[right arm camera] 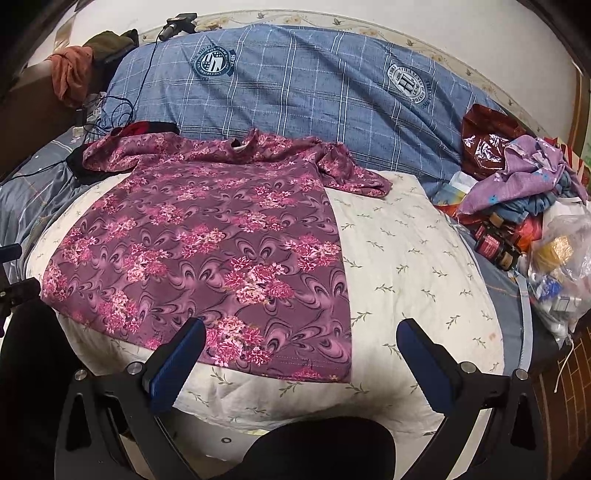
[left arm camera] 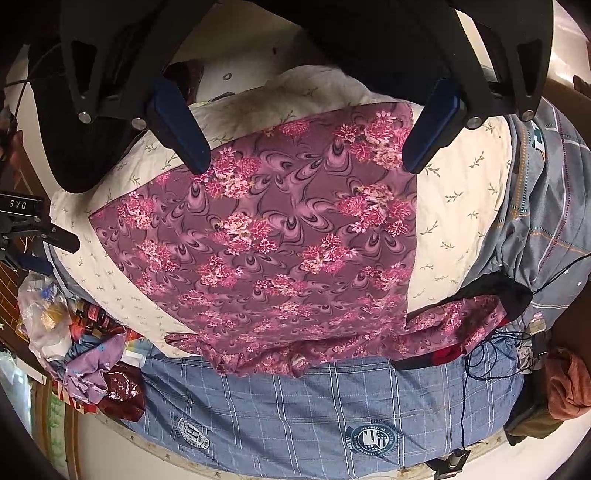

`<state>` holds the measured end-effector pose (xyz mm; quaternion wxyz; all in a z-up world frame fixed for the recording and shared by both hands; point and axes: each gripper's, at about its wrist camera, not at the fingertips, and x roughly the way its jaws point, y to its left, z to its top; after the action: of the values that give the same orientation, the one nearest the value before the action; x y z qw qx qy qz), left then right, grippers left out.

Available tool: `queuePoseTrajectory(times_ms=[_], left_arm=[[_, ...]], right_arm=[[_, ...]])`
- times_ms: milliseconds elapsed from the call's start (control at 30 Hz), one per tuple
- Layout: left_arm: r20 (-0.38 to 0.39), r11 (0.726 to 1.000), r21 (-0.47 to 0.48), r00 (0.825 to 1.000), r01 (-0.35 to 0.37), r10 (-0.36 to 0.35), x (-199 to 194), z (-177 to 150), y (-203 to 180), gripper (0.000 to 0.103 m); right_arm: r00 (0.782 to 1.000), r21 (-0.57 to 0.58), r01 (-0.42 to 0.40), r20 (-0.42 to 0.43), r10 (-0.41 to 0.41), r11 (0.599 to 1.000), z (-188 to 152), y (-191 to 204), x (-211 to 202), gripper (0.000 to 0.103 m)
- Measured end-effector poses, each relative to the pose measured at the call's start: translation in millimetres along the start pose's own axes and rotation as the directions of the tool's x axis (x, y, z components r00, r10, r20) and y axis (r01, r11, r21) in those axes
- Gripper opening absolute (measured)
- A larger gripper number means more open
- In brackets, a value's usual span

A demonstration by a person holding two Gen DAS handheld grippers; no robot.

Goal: Fold small clothes

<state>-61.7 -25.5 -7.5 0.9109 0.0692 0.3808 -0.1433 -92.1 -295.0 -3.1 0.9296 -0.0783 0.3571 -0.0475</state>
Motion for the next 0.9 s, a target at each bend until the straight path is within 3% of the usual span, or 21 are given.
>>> queuePoseTrajectory(times_ms=[433,533,633,767,900], left_arm=[[-0.051,1.0,-0.011,0.999,0.002,-0.003,19.7,7.1,4.0,0.103],[-0.066,0.999,-0.048,0.998,0.009,-0.012,25.6,14.1,21.1,0.103],[-0.07,0.995,-0.088,0.997,-0.047,0.041,31.8,25.7,50.3,0.103],[-0.146,0.981,-0.171,0.987,-0.089,0.064,53.7,38.8,96.5,0.103],[-0.268,0.963,-0.264,0.963,-0.045,-0.029,91.3,34.9,120.0,0.103]], right_arm=[[0.999,0.033,-0.035,-0.028,0.036,0.999,6.3,-5.0,21.5,0.103],[0.997,0.097,-0.065,-0.041,0.069,0.993,9.1,-20.9,34.3,0.103],[0.995,0.193,-0.071,-0.057,0.084,0.979,13.0,-51.8,52.5,0.102],[0.989,0.306,-0.101,-0.075,0.13,0.947,17.7,-85.8,83.1,0.1],[0.974,0.325,-0.143,-0.123,0.192,0.935,18.1,-84.4,120.4,0.094]])
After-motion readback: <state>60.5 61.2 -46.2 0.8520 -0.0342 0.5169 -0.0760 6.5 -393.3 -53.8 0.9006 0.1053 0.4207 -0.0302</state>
